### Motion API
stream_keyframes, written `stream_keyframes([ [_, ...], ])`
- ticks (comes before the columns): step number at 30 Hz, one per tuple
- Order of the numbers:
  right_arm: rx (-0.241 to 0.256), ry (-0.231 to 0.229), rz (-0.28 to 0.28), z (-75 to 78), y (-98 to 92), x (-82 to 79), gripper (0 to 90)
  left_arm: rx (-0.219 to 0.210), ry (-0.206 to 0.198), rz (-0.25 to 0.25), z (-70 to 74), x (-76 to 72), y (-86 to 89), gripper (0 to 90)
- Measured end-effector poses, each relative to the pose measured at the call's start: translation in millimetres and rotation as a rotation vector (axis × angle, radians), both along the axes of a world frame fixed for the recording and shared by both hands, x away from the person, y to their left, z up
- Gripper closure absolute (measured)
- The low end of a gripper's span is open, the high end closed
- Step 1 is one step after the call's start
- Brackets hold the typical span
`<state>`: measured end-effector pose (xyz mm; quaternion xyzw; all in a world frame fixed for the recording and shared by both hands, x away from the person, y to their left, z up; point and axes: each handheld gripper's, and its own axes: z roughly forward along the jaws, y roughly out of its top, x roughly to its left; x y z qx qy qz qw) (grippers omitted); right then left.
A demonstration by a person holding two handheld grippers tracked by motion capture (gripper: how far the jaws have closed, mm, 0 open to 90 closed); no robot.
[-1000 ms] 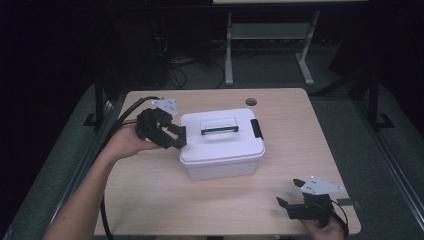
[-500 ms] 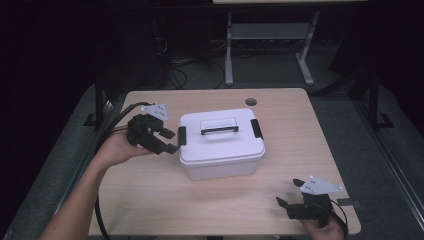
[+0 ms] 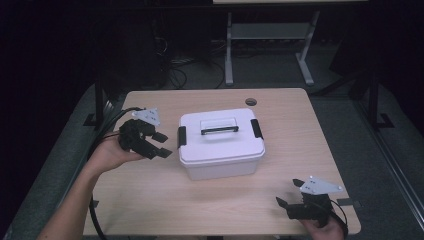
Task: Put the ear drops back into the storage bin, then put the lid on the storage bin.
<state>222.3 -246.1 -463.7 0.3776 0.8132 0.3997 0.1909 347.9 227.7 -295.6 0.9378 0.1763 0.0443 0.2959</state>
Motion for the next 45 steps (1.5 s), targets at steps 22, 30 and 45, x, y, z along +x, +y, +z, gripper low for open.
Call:
stream_keyframes([
  [22,-0.007,-0.004,-0.004,0.2,1.2,0.2,14.9,-0.014,-0.002,0.051,-15.8,-16.8,29.9,41.7],
  [30,-0.013,-0.004,-0.008,0.0,1.4,0.6,14.8,-0.017,0.003,0.071,-26.6,-22.8,38.3,41.4],
  [45,-0.015,-0.002,-0.011,-0.3,1.8,1.0,14.8,-0.031,0.011,0.085,-48.9,-31.0,40.4,40.5],
])
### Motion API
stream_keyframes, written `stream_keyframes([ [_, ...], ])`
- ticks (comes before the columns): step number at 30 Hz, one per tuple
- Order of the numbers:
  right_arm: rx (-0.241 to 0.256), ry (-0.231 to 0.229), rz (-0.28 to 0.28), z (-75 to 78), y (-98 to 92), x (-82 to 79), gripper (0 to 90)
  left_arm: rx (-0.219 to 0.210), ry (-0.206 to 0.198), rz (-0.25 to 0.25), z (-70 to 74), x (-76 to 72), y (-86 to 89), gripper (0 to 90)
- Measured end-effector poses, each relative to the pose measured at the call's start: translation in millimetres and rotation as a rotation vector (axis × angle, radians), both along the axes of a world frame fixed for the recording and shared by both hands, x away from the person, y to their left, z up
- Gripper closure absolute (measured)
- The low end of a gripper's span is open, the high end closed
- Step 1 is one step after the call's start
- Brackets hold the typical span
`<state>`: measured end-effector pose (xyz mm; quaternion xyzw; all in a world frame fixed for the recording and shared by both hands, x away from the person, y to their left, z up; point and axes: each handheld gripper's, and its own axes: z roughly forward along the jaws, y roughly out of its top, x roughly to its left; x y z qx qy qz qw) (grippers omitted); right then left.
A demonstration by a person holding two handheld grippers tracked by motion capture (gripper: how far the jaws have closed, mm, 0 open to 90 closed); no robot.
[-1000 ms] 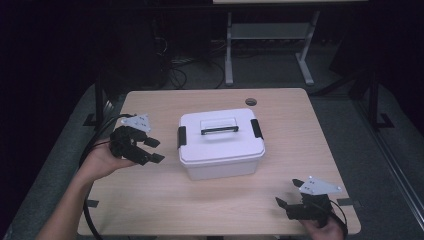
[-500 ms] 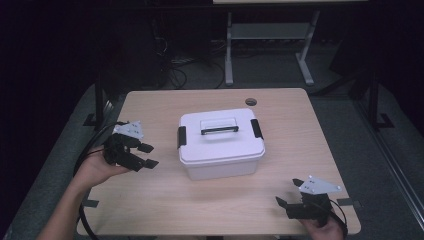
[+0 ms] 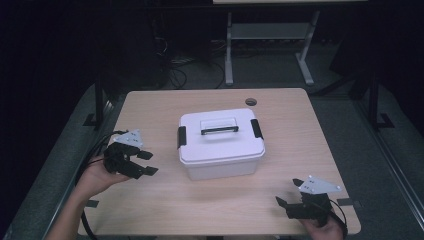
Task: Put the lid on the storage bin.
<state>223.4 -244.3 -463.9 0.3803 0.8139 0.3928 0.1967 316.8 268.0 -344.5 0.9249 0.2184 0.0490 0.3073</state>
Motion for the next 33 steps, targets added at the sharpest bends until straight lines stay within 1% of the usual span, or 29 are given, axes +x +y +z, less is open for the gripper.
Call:
stream_keyframes([
  [5,-0.001,0.001,0.001,-0.1,-0.2,-0.4,14.9,0.004,0.008,-0.015,-9.1,0.6,-8.1,40.6],
  [8,0.002,0.001,-0.002,0.1,-0.7,-0.8,14.9,0.013,0.015,-0.016,-13.6,-0.1,-9.1,40.6],
  [9,0.002,0.001,-0.001,0.1,-0.8,-0.7,14.9,0.009,0.016,-0.013,-14.9,-0.7,-8.9,40.6],
  [16,0.0,0.002,0.001,-0.1,-0.2,-0.5,14.9,0.008,0.016,0.003,-24.7,-5.1,-1.6,40.5],
  [19,-0.001,0.001,0.002,-0.2,0.3,-0.4,14.9,-0.002,0.013,0.011,-28.3,-7.5,1.4,40.4],
  [27,-0.007,0.009,0.001,-0.7,1.2,-0.3,14.9,0.0,0.023,0.029,-38.4,-13.4,11.7,40.1],
  [30,-0.012,0.01,0.001,-0.7,1.6,-0.2,14.8,-0.003,0.023,0.037,-41.6,-15.2,15.7,39.9],
  [31,-0.012,0.011,0.001,-0.8,1.6,-0.2,14.8,-0.01,0.023,0.044,-43.2,-15.9,16.8,39.9],
  [32,-0.013,0.011,0.001,-0.7,1.6,-0.2,14.9,-0.006,0.025,0.042,-44.1,-15.9,18.5,39.9],
  [33,-0.013,0.01,0.001,-0.7,1.7,-0.2,14.9,-0.012,0.03,0.051,-45.5,-16.7,19.4,39.7],
])
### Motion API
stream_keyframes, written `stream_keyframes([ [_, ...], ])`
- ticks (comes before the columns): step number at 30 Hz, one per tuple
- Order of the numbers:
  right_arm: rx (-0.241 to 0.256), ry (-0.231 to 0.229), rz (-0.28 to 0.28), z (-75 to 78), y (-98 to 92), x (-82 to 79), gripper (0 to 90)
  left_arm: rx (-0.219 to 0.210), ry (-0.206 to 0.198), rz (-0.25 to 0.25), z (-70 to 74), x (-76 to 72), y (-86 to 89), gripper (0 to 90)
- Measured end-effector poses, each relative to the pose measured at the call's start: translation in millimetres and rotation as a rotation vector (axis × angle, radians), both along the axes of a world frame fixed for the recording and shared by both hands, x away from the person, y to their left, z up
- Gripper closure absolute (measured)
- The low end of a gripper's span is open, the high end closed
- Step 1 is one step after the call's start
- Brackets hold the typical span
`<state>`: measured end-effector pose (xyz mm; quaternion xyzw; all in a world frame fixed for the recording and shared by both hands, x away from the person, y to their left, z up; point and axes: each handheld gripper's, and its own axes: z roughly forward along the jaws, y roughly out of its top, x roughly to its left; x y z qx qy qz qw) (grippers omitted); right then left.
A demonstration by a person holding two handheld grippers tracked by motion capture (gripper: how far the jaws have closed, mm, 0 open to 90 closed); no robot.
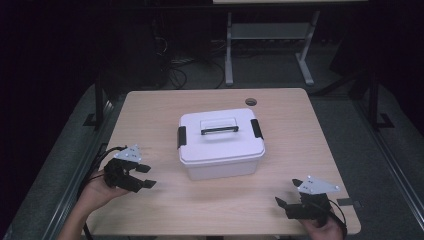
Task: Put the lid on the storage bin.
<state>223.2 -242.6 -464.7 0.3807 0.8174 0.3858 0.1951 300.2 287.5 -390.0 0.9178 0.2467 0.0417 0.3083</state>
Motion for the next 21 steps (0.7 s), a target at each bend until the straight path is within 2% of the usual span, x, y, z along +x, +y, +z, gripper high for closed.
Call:
stream_keyframes([
  [21,-0.007,-0.003,0.003,0.4,1.9,0.4,14.8,-0.012,0.012,0.022,-12.1,-11.5,15.1,38.2],
])
